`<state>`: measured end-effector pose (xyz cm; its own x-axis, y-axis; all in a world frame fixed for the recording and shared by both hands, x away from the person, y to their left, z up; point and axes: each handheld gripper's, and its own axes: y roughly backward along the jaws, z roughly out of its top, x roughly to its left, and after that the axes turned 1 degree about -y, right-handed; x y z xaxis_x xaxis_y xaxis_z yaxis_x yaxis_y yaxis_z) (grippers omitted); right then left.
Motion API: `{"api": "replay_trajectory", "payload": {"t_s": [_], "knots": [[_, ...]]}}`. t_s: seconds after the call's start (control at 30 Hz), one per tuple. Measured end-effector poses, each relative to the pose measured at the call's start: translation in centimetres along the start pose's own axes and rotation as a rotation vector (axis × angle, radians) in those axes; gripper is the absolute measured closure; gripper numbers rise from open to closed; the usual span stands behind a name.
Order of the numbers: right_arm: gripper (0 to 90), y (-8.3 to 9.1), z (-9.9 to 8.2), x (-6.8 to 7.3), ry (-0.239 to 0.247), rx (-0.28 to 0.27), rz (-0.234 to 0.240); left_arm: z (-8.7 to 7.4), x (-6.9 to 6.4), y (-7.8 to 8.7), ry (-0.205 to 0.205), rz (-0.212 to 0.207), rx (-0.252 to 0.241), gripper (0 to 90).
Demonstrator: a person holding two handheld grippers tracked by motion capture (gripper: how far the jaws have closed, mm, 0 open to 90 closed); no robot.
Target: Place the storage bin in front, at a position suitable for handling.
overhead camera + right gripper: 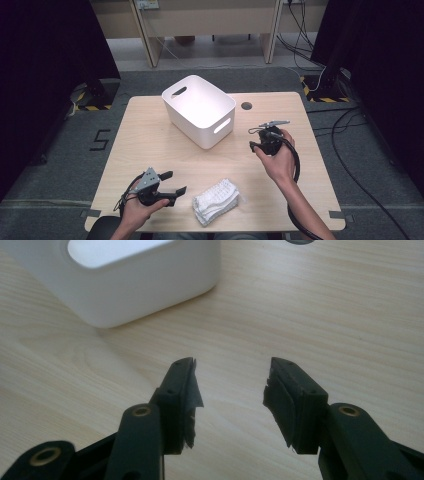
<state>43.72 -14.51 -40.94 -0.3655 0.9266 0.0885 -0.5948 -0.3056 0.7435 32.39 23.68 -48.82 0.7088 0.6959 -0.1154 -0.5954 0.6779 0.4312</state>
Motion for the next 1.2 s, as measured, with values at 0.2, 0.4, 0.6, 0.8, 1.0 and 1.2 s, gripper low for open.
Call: {"api": "replay_trajectory", "payload": {"t_s": [0.2,0.4,0.6,0.8,1.0,1.2], "knots": [[52.7,0.0,1.3,0.9,-0.015,-0.026,0.002,0.4,1.9,0.0,0.030,0.064,0.020,22.7],[52.5,-0.4,4.0,1.9,-0.025,-0.055,-0.006,0.9,3.1,-0.6,0.058,0.113,0.057,24.9],[51.2,-0.9,7.0,2.8,-0.037,-0.087,-0.018,1.1,3.4,-1.4,0.073,0.111,0.061,25.2],[50.2,-2.2,9.7,3.5,-0.051,-0.080,-0.019,0.9,3.2,-1.7,0.075,0.103,0.065,25.1],[48.9,-3.5,11.2,3.7,-0.089,-0.058,-0.010,0.9,3.2,-1.8,0.077,0.101,0.068,25.2],[49.1,-4.9,11.9,4.1,-0.115,-0.042,-0.007,0.9,3.3,-1.4,0.079,0.105,0.061,25.0]]}}
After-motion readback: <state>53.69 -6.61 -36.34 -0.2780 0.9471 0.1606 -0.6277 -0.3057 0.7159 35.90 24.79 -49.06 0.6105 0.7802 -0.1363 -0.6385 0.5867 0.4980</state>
